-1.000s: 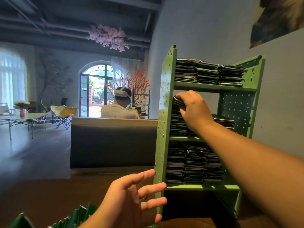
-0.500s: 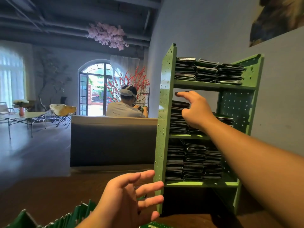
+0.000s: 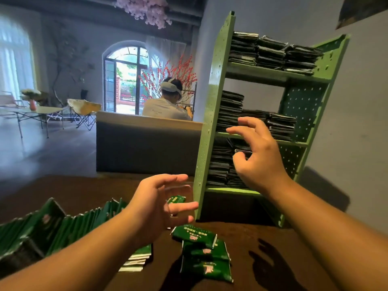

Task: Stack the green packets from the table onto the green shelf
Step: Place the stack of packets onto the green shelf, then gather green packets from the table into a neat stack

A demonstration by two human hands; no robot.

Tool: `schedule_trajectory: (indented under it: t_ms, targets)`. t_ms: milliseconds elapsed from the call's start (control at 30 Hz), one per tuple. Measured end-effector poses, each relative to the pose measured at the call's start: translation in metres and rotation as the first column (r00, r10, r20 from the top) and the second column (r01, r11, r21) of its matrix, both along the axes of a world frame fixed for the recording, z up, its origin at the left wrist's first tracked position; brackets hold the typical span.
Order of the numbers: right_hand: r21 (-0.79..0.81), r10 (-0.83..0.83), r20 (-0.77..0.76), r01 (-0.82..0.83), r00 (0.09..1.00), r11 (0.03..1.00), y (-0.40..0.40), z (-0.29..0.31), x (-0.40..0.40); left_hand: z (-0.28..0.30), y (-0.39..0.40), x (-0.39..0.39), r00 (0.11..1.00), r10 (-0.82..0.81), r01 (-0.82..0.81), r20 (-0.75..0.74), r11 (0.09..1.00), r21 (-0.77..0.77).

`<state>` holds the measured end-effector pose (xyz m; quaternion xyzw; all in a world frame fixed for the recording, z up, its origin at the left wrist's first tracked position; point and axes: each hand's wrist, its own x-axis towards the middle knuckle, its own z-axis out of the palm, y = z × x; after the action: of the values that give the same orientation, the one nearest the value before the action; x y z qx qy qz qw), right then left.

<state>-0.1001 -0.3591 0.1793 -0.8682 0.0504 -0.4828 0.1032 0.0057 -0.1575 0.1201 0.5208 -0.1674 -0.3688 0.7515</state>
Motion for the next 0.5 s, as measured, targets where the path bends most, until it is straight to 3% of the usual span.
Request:
schedule_trajectory:
  t_ms: [133, 200, 300, 400, 500]
  targets:
    - [0.146, 0.042, -0.265, -0.003, 0.963, 0.989, 0.022, -0.055, -0.015, -0.017, 0.004, -0.007, 0.999, 0.013, -0.016, 0.052, 0.998, 0.058]
    - [0.136, -0.006, -0.461, 0.078, 0.887, 0.988, 0.032, -0.092, -0.017, -0.031, 0.006, -0.008, 0.997, 0.028, -0.035, 0.075, 0.995, 0.093]
    - [-0.039, -0.119, -0.784, 0.144, 0.609, 0.989, 0.032, -0.135, -0.012, -0.046, 0.006, -0.009, 0.985, 0.035, -0.068, 0.171, 0.98, 0.187]
    - [-0.057, -0.088, -0.938, 0.1, 0.336, 0.993, 0.03, -0.167, -0.007, -0.067, 0.012, -0.01, 0.987, 0.036, -0.078, 0.154, 0.958, 0.274]
    - [0.019, -0.012, -0.968, 0.121, 0.251, 0.992, 0.024, -0.178, -0.001, -0.082, 0.021, -0.009, 0.992, 0.059, -0.09, 0.109, 0.948, 0.305]
